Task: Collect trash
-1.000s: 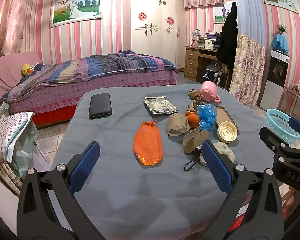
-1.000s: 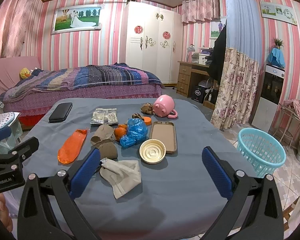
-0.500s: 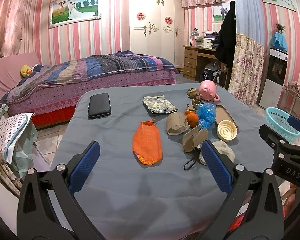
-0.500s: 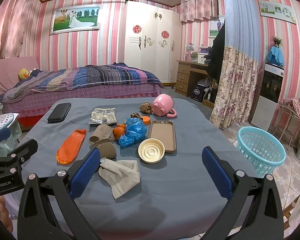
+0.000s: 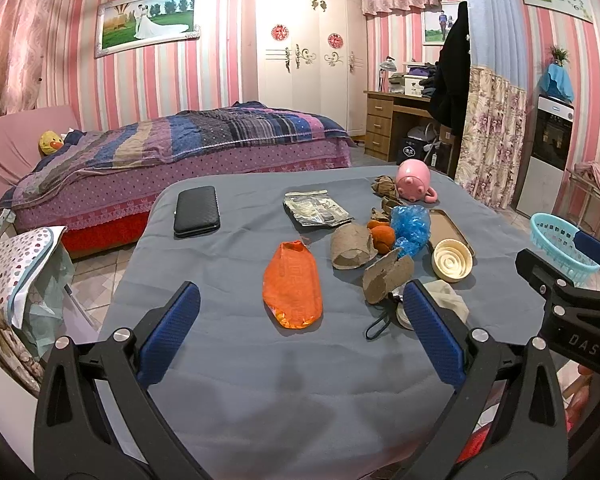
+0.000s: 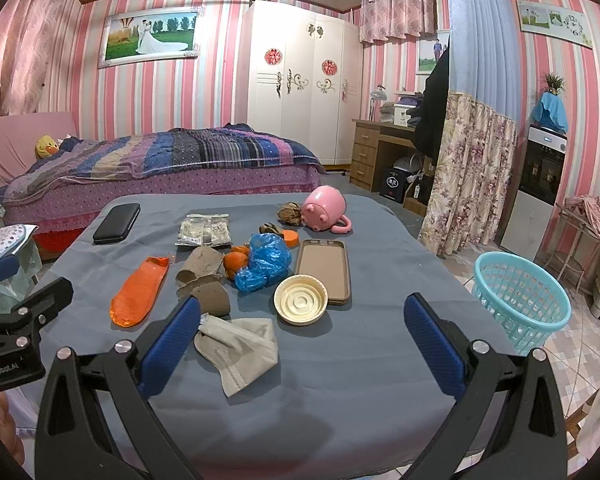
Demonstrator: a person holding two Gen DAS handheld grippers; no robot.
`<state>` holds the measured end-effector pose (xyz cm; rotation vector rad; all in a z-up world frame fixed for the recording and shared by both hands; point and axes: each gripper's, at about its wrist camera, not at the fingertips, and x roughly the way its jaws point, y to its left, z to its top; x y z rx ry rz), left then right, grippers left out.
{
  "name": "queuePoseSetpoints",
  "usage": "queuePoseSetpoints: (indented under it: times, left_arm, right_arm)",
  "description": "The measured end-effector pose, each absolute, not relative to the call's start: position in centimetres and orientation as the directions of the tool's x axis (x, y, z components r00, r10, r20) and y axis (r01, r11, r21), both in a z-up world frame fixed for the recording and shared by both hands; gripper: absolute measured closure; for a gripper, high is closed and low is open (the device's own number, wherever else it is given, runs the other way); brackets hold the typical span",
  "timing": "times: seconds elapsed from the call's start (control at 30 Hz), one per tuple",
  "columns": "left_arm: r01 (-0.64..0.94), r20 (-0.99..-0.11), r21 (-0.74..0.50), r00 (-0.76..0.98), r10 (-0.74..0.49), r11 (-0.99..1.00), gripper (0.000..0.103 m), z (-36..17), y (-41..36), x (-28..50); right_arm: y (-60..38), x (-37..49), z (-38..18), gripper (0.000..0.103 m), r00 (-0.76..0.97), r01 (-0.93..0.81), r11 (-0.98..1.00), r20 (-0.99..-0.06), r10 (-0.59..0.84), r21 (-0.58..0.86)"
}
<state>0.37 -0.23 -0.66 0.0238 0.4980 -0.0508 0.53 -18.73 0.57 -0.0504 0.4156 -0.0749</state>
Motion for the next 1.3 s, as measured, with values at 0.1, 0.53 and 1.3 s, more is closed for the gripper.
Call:
queuePoseSetpoints:
  times: [0.1,0.53,1.3]
  left_arm:
    - [0.053,-0.479,0.008,0.877,-0.042,0.999,0.005,-0.7,-0.2,0.4]
    - [0.053,-0.478,0.009,0.877,-0.043,0.999,0.005,-0.7,-0.3,0.4]
    - [0.050,-0.498,0.012,0.867,-0.037,0.999,0.005,-2.1,-0.5,1.1]
  right_arm:
    - [-18.8,0.5,0.6,0.004,0.912,0.062,0.996,-0.401,-0.083,-0.064]
    - [-18.8,0.5,0.6,0.004,0.912,0.063,0.996,-0.401,-0.084,-0.064]
    - [-20.1,0.3,-0.6,0.004,0.905,0.064,0.996,-0.417,-0.083,-0.061]
